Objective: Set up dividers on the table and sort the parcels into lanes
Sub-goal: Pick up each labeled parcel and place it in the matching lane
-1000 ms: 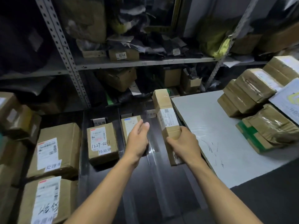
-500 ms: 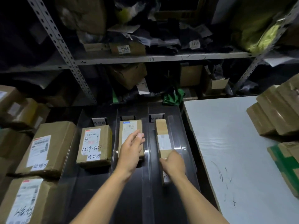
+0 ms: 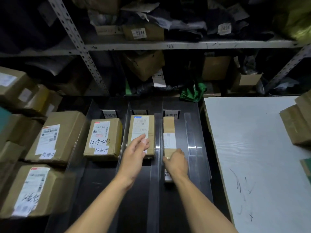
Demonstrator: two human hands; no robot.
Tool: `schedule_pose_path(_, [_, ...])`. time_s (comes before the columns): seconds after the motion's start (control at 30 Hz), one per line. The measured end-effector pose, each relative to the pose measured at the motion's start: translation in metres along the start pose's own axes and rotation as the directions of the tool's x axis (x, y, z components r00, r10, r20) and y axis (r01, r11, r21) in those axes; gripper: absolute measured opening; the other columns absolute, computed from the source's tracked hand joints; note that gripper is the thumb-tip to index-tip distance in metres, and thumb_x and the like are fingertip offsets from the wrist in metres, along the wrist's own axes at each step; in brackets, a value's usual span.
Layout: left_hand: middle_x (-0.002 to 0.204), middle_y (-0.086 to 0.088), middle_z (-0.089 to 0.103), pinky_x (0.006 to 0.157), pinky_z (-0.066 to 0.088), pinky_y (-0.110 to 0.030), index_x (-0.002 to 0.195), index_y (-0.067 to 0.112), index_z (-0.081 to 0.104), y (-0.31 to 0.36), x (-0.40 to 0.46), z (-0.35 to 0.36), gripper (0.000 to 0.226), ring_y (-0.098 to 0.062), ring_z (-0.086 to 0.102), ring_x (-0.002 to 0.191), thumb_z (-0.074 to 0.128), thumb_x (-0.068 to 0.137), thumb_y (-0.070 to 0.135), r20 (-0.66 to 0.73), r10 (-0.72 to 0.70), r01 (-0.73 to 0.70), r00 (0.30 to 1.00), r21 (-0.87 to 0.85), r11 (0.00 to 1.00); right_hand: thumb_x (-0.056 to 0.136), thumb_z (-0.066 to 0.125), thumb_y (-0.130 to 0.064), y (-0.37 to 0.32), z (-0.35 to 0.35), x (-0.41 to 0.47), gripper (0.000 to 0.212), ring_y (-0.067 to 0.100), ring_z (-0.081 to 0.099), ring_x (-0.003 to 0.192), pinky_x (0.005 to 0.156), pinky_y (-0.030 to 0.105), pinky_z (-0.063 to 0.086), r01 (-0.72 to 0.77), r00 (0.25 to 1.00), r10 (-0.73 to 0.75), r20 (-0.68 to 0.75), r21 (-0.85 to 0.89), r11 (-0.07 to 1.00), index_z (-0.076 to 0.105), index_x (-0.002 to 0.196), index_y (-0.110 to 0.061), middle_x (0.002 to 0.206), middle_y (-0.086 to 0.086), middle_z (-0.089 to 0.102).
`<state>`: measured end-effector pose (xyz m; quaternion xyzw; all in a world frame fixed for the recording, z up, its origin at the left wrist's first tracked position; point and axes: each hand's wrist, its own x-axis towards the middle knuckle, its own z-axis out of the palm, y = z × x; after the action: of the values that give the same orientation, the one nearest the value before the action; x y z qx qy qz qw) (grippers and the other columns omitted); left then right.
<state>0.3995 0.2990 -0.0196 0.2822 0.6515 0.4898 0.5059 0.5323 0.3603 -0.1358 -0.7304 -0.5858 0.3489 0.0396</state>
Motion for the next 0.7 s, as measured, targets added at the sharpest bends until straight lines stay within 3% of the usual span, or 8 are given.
schedule_pose_path(0.17, [0.126,0.008,0.064,0.098,0.043,-0.023,0.136,0.025,0.051,-0.004,-0.004,-0.011,0.036,-0.001,0.061,0.114,0.046,0.101,0.034,-0.023,-0.007,0.007,1.000,0.003,1.000,0.093,0.063,-0.036,-0.002,0.013,-0.001,0.052,0.029,0.056,0.114,0.089,0.036,0.049,0.022,1.000,-0.022,0.003,0.020,1.000,0.043,0.130,-0.005,0.129,0.012,0.052])
schedule_pose_path(0.33, [0.128,0.008,0.063,0.101,0.042,-0.024,0.135,0.028,0.051,-0.007,-0.011,-0.018,0.035,-0.003,0.059,0.117,0.045,0.102,0.033,-0.013,-0.002,0.002,1.000,0.007,1.000,0.105,0.035,-0.025,0.009,0.008,0.001,0.033,0.019,0.049,0.089,0.077,0.030,0.042,0.035,0.999,-0.035,-0.002,0.113,0.993,0.052,0.126,-0.006,0.120,0.012,0.060])
schedule_pose_path(0.47, [0.128,0.011,0.063,0.101,0.042,-0.023,0.135,0.031,0.051,-0.004,-0.021,-0.025,0.035,0.000,0.059,0.116,0.045,0.101,0.036,0.001,0.022,-0.022,1.000,0.018,1.000,0.106,0.034,-0.021,0.004,-0.014,-0.009,0.033,0.018,0.051,0.089,0.077,0.027,0.039,0.054,0.997,-0.043,-0.066,0.178,0.982,0.053,0.128,-0.006,0.121,0.011,0.062])
schedule_pose_path(0.57, [0.120,0.014,0.066,0.102,0.044,-0.026,0.125,0.037,0.055,0.006,-0.029,-0.038,0.026,0.002,0.061,0.112,0.048,0.100,0.036,-0.027,0.072,-0.071,0.997,0.021,0.997,0.105,0.037,-0.025,-0.023,-0.035,-0.027,0.037,0.019,0.058,0.110,0.086,0.023,0.038,0.219,0.963,-0.174,-0.206,0.221,0.950,0.051,0.136,-0.010,0.127,0.006,0.061])
schedule_pose_path(0.7, [0.113,0.011,0.069,0.090,0.050,-0.016,0.111,0.040,0.059,0.028,-0.041,-0.067,0.018,0.005,0.063,0.104,0.053,0.098,0.028,-0.117,0.188,-0.185,0.975,0.038,0.982,0.102,0.044,-0.030,-0.088,-0.055,-0.066,0.038,0.005,0.054,0.108,0.087,0.017,0.036,0.508,0.840,-0.430,-0.332,0.201,0.837,0.054,0.135,-0.015,0.127,-0.001,0.062])
